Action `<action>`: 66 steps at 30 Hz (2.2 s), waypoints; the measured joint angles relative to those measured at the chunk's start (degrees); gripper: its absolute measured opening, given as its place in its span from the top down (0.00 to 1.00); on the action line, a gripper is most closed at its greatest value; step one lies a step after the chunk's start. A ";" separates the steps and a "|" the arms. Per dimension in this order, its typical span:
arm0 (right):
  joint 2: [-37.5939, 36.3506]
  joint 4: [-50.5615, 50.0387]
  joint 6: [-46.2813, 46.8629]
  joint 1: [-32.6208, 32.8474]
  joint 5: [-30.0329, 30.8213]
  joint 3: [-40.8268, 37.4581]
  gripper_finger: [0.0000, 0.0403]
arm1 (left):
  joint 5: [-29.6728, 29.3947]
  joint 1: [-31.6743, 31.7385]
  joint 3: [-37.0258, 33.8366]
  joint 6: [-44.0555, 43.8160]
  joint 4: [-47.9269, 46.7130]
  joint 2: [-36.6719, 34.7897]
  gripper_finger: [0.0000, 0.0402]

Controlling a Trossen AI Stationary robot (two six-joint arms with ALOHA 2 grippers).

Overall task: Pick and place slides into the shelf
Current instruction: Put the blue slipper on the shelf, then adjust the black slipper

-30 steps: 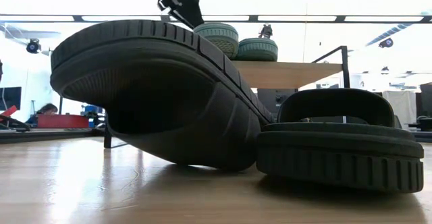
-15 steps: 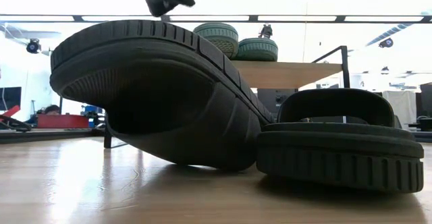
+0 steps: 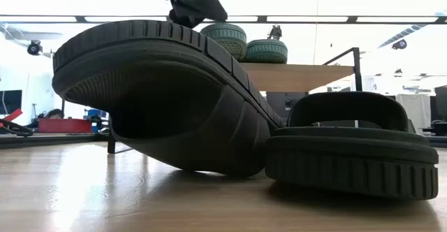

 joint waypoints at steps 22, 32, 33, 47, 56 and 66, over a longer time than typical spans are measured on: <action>-0.02 0.06 0.26 1.10 -3.17 -0.02 0.96 | -10.02 0.35 -0.39 2.97 -0.45 -0.95 1.00; -0.11 16.04 8.62 9.21 -12.64 -7.98 0.96 | -6.98 -3.83 -1.25 1.04 -13.98 -4.28 1.00; -0.11 20.02 10.00 9.86 -12.67 -9.62 0.96 | -6.84 -4.35 -1.27 0.74 -14.65 -4.32 1.00; 5.14 69.93 22.31 13.01 -13.58 -29.24 0.93 | -9.09 -14.45 -8.67 -3.84 -12.89 -6.54 1.00; 7.02 69.48 25.76 13.19 -13.82 -28.50 0.73 | -8.97 -17.27 -17.59 -7.56 0.98 -9.58 1.00; 5.67 58.22 15.50 15.75 -12.18 -25.06 0.69 | -7.78 -21.30 -18.60 -15.16 19.43 -2.61 1.00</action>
